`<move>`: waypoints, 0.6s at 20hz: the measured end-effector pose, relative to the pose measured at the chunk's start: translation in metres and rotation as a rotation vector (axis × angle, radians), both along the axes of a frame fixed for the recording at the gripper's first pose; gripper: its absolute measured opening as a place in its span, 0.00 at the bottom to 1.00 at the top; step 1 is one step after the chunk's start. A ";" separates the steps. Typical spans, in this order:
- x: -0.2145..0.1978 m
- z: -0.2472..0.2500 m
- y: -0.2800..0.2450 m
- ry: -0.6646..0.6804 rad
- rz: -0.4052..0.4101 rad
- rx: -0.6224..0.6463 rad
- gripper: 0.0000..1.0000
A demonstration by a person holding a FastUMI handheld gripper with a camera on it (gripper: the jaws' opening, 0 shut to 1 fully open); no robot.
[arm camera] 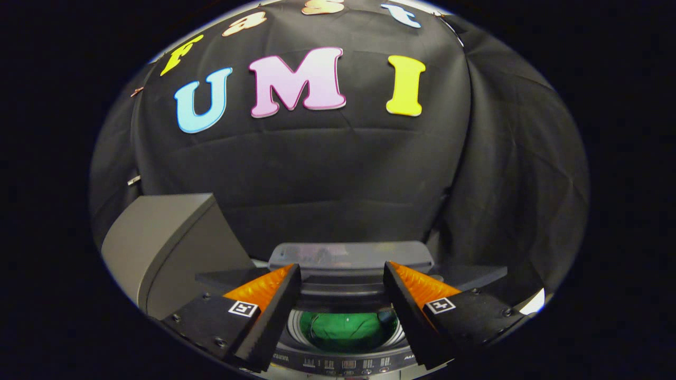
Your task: Put the clothes into the washing machine and then close the washing machine lid.
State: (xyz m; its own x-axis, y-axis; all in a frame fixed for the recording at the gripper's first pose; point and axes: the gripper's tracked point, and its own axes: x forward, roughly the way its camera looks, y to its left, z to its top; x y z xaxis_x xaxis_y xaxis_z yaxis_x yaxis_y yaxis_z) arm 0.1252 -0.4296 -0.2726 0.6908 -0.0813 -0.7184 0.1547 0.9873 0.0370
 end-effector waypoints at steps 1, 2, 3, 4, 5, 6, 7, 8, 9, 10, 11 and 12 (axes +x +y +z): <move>-0.007 0.000 0.001 -0.001 -0.006 0.006 0.99; -0.011 0.001 0.003 -0.017 -0.013 0.001 0.99; -0.013 0.009 0.005 -0.042 -0.016 -0.009 0.99; -0.012 0.022 0.008 -0.075 -0.015 -0.021 0.99; -0.007 0.038 0.013 -0.116 -0.012 -0.031 0.99; -0.001 0.061 0.017 -0.173 -0.009 -0.044 0.99; 0.009 0.087 0.020 -0.246 -0.005 -0.060 0.99; 0.017 0.118 0.024 -0.323 0.000 -0.077 0.99; 0.023 0.149 0.032 -0.397 0.010 -0.088 0.99; 0.026 0.173 0.043 -0.458 0.025 -0.099 0.99; 0.030 0.189 0.056 -0.512 0.047 -0.102 0.99; 0.031 0.194 0.069 -0.544 0.067 -0.100 0.99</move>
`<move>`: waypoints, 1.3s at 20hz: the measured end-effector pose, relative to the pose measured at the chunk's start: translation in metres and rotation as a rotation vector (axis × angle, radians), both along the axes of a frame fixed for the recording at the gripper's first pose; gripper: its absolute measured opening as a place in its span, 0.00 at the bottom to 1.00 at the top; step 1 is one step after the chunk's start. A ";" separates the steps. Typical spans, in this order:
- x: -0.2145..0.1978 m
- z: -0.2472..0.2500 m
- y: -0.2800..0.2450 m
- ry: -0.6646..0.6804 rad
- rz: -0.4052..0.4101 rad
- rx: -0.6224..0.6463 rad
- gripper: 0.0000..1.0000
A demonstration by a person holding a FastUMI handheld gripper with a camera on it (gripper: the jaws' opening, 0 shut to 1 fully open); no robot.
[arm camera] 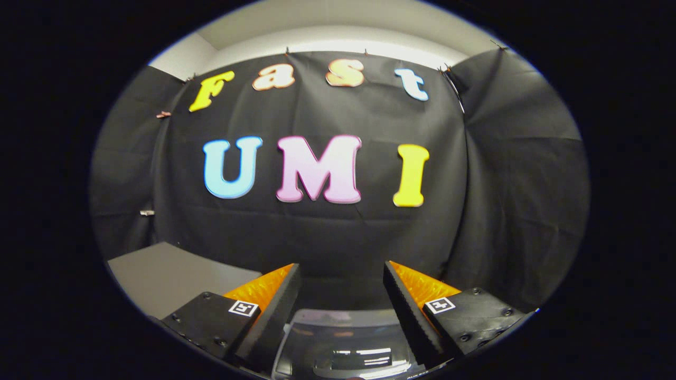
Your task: Put the clothes into the washing machine and then close the washing machine lid.
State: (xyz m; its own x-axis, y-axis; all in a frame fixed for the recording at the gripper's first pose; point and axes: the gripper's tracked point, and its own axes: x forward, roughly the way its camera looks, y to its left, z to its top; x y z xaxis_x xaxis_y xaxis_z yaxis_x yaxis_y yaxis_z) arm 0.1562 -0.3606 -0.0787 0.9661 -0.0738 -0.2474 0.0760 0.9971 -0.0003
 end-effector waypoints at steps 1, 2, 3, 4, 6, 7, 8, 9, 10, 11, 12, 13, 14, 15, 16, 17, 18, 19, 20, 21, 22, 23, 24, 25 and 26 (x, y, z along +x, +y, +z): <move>-0.002 0.005 0.011 -0.019 0.020 0.001 0.99; -0.002 0.007 0.020 -0.025 0.036 0.010 0.98; -0.002 0.011 0.028 -0.031 0.044 0.024 0.99; -0.003 0.018 0.033 -0.040 0.044 0.038 1.00; -0.007 0.022 0.043 -0.042 0.035 0.053 1.00; -0.008 0.021 0.048 -0.036 0.035 0.061 1.00; -0.010 0.020 0.053 -0.029 0.036 0.067 1.00; -0.010 0.018 0.054 -0.024 0.035 0.065 1.00; -0.011 0.018 0.053 -0.019 0.032 0.062 1.00; -0.012 0.019 0.052 -0.018 0.029 0.063 1.00; -0.013 0.021 0.051 -0.022 0.024 0.065 1.00; -0.012 0.021 0.050 -0.023 0.022 0.064 1.00; -0.012 0.020 0.047 -0.018 0.018 0.056 1.00; -0.012 0.019 0.045 -0.014 0.016 0.051 1.00; -0.012 0.019 0.044 -0.009 0.014 0.051 1.00; -0.012 0.019 0.042 -0.007 0.009 0.053 1.00; -0.013 0.020 0.041 -0.006 0.003 0.055 1.00; -0.012 0.020 0.039 -0.006 -0.002 0.058 1.00; -0.013 0.020 0.038 -0.004 -0.005 0.060 1.00; -0.013 0.019 0.038 0.001 -0.006 0.060 1.00; -0.014 0.019 0.037 0.006 -0.008 0.060 1.00; -0.014 0.018 0.036 0.009 -0.010 0.061 1.00; -0.015 0.020 0.035 0.010 -0.013 0.061 1.00; -0.015 0.020 0.035 0.008 -0.013 0.061 1.00; -0.015 0.020 0.034 0.009 -0.013 0.059 1.00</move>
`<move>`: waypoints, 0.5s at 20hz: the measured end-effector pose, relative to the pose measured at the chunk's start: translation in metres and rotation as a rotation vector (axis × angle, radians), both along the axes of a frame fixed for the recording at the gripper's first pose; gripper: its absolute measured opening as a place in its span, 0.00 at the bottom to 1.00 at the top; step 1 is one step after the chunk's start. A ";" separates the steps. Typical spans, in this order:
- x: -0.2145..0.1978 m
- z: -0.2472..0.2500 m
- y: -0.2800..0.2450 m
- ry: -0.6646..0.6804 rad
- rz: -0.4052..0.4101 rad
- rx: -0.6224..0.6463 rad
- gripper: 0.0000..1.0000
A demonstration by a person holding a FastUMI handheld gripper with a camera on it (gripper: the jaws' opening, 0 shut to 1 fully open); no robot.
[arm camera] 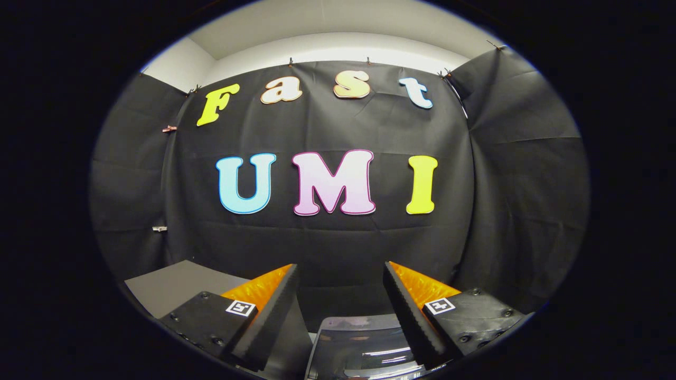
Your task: Put the clothes into the washing machine and then close the washing machine lid.
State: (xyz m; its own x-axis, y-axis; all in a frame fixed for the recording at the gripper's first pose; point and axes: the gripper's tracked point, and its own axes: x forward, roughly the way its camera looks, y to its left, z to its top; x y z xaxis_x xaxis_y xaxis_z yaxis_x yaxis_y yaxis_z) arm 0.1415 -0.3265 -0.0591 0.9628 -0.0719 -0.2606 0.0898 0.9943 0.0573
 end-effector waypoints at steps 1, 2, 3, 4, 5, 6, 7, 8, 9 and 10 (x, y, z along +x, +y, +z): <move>0.000 0.001 0.000 0.000 0.000 -0.001 1.00; 0.000 0.001 0.000 0.001 0.001 -0.002 1.00; 0.001 0.000 -0.001 0.001 -0.002 -0.005 1.00; 0.000 0.001 -0.002 0.000 -0.004 -0.004 1.00; 0.000 0.001 -0.002 0.002 -0.004 -0.003 1.00; -0.001 0.001 -0.002 0.003 -0.004 -0.003 1.00; 0.000 0.000 -0.002 0.007 -0.004 -0.005 1.00; 0.000 0.000 -0.001 0.009 -0.004 -0.007 1.00; 0.001 -0.001 -0.002 0.010 -0.003 -0.007 1.00; 0.000 -0.001 -0.002 0.013 -0.002 -0.009 1.00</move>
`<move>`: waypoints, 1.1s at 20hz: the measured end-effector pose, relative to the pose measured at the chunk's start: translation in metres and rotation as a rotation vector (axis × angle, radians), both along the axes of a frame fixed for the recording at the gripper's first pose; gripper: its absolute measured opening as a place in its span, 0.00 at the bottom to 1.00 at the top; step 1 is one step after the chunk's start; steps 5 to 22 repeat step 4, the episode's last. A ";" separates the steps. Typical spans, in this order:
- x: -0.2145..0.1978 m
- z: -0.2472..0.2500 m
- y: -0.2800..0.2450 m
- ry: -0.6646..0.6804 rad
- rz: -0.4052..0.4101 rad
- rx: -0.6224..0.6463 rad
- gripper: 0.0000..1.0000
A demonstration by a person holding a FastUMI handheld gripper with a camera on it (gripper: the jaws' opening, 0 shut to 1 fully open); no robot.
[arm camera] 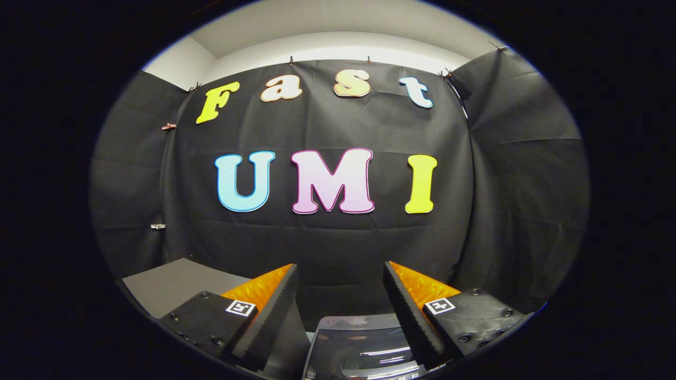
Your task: Put the clothes into the washing machine and then close the washing machine lid.
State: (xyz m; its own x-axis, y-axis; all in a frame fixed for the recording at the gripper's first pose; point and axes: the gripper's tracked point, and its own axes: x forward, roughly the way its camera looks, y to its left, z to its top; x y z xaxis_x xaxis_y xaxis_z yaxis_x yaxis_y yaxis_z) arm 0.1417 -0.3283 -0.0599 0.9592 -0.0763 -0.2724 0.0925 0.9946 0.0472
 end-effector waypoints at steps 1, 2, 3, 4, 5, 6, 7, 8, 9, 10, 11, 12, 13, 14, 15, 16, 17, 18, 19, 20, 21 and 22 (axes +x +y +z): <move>0.000 -0.001 0.000 0.003 0.000 -0.001 1.00; -0.001 -0.001 -0.001 0.004 0.000 -0.002 1.00; 0.000 0.000 -0.002 0.002 -0.002 -0.002 1.00; 0.000 0.000 -0.002 0.003 -0.002 -0.002 1.00; 0.000 0.000 -0.002 0.003 -0.002 -0.002 1.00; 0.000 0.000 -0.002 0.003 -0.002 -0.002 1.00; 0.000 0.000 -0.002 0.003 -0.002 -0.002 1.00; 0.000 0.000 -0.002 0.003 -0.002 -0.002 1.00; 0.000 0.000 -0.002 0.003 -0.002 -0.002 1.00; 0.000 0.000 -0.002 0.003 -0.002 -0.002 1.00; 0.000 0.000 -0.002 0.003 -0.002 -0.002 1.00; 0.000 0.000 -0.002 0.003 -0.002 -0.002 1.00; 0.000 0.000 -0.002 0.003 -0.002 -0.002 1.00; 0.000 0.000 -0.002 0.003 -0.002 -0.002 1.00; 0.000 0.000 -0.002 0.003 -0.002 -0.002 1.00; 0.000 0.000 -0.002 0.003 -0.002 -0.002 1.00; 0.000 0.000 -0.002 0.003 -0.002 -0.002 1.00; 0.000 0.000 -0.002 0.003 -0.002 -0.002 1.00; 0.000 0.000 -0.002 0.003 -0.002 -0.002 1.00; 0.000 0.000 -0.002 0.003 -0.002 -0.002 1.00; 0.000 0.000 -0.002 0.003 -0.002 -0.002 1.00; 0.000 0.000 -0.002 0.003 -0.002 -0.002 1.00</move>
